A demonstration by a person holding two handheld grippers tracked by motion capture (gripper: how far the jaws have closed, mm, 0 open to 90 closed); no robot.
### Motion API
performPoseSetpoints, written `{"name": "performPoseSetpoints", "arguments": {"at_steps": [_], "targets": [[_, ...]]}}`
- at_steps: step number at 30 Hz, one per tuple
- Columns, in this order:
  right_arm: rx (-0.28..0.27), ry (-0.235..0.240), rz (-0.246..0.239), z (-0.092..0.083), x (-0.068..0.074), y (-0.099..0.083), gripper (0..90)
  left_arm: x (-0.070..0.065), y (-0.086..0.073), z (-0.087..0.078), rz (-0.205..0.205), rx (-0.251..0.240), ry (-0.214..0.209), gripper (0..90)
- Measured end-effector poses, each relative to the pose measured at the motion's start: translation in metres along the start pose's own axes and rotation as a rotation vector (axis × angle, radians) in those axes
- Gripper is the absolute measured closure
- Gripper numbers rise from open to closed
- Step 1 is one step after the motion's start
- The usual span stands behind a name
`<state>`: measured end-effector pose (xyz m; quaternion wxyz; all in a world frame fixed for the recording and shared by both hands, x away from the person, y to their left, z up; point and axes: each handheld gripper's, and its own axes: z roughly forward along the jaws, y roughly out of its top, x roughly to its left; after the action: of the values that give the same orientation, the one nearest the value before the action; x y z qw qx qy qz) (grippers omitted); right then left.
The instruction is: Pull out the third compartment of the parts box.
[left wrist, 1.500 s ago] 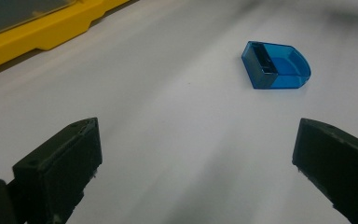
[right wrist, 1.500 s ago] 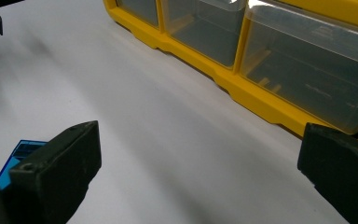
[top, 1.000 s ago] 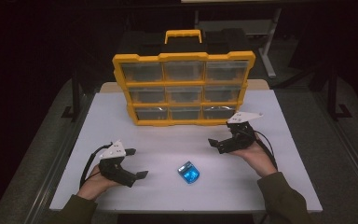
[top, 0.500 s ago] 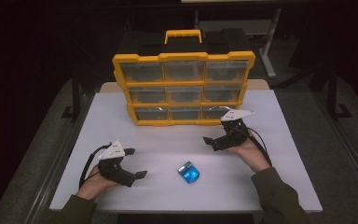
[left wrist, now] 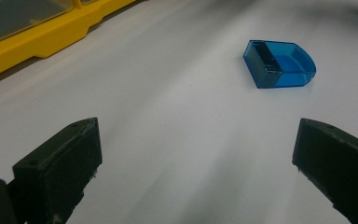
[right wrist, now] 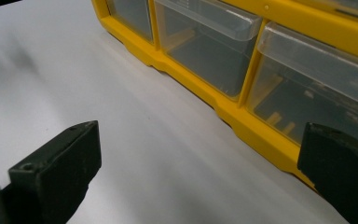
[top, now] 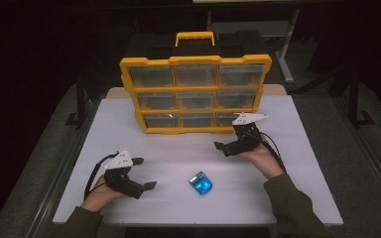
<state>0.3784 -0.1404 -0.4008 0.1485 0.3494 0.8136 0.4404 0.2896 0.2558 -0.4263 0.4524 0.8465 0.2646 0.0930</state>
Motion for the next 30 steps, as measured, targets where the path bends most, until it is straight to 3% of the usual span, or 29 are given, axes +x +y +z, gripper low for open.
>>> {"name": "performPoseSetpoints", "arguments": {"at_steps": [30], "targets": [[-0.011, -0.011, -0.032, 0.0034, -0.0043, 0.0018, 0.0, 0.002, -0.0003, -0.0009, -0.016, -0.006, -0.001, 1.2]]}}
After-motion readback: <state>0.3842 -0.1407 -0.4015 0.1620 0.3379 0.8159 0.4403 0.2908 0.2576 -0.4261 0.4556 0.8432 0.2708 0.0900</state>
